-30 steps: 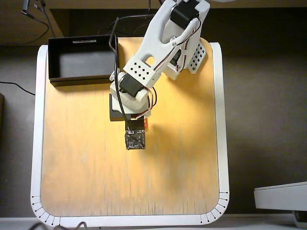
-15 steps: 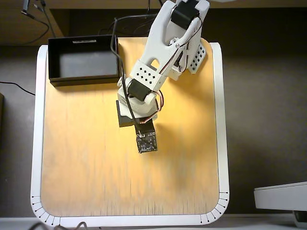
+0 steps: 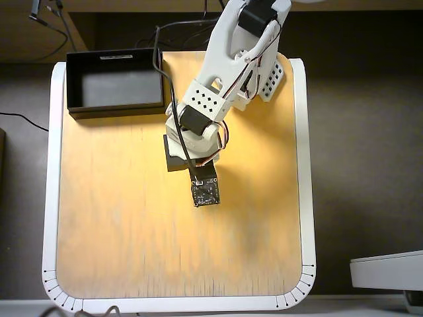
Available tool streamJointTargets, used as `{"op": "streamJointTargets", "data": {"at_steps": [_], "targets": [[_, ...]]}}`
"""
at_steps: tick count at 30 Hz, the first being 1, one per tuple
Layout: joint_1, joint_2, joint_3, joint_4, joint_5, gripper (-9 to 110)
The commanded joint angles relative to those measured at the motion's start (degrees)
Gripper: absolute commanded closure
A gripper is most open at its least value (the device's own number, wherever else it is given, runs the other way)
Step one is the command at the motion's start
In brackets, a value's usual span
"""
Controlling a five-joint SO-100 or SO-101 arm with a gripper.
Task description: Grasp a lego block and put it in the bin.
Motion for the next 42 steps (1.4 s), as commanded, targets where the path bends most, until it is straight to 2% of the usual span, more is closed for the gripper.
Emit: {"op": "streamJointTargets", "data": {"at_steps": [1,32,42], "targets": [[-0.53,3.69,-0.62,-1.14,-0.62,81],[2.37,-3.52,0.26,-4.75,-1.93,81],[2.90,-5.89,0.09,-9.76,-1.58,81]]}}
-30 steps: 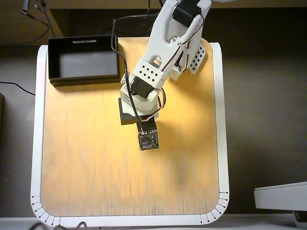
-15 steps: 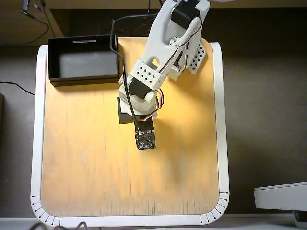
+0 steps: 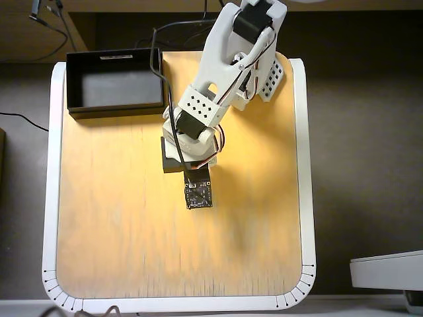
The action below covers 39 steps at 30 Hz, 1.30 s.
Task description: Grasp a lego block and put it in the bin.
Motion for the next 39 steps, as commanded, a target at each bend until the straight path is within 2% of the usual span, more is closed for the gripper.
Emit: {"op": "streamJointTargets", "data": {"at_steps": [1,8,20,23,30,39], "targets": [[0.97,-0.35,-0.88,-3.16,0.09,82],[1.05,-0.70,-0.79,-3.52,-0.09,91],[1.14,-0.53,-0.62,-3.52,-0.88,96],[1.14,0.18,-0.26,-3.43,-1.85,101],[1.41,3.69,0.18,-2.20,-2.90,101],[4.39,17.75,0.09,2.99,-5.63,101]]}}
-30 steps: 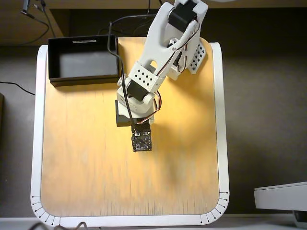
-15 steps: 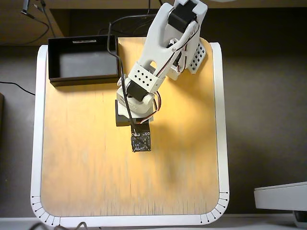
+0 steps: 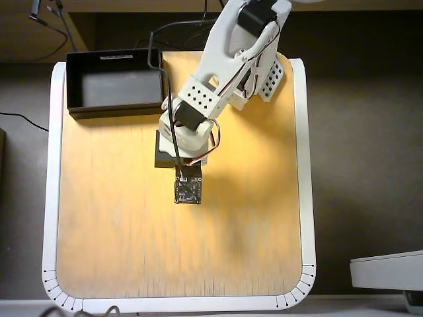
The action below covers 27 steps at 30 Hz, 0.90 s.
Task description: Grasp a lego block and put it in the bin.
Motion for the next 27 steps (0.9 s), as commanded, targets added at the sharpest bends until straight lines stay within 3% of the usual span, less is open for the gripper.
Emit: {"op": "streamJointTargets", "data": {"at_steps": [1,14,27], "targets": [[2.02,10.20,-0.53,2.46,-2.02,101],[17.40,32.08,-0.97,7.82,-3.52,101],[39.20,31.55,-8.61,8.17,-5.27,101]]}}
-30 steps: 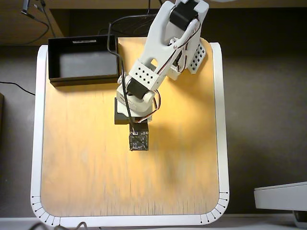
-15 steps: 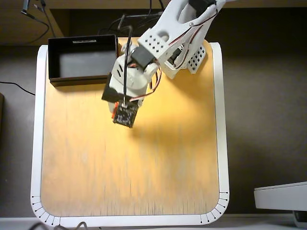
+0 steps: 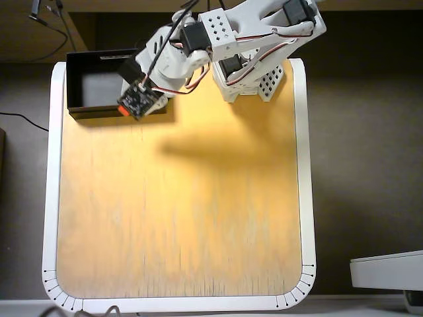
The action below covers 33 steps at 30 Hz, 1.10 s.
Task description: Grasp a lego block and put it in the bin.
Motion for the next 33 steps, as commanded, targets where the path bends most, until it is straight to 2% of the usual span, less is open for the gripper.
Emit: {"op": "streamJointTargets", "data": {"at_steps": [1,6,19,33], "targets": [[5.80,-0.44,-8.96,0.00,-1.58,101],[9.93,-5.27,-13.27,-0.09,-2.46,101],[14.41,-17.49,-14.33,-0.09,4.57,101],[17.23,-21.71,-14.24,-0.18,10.90,101]]}}
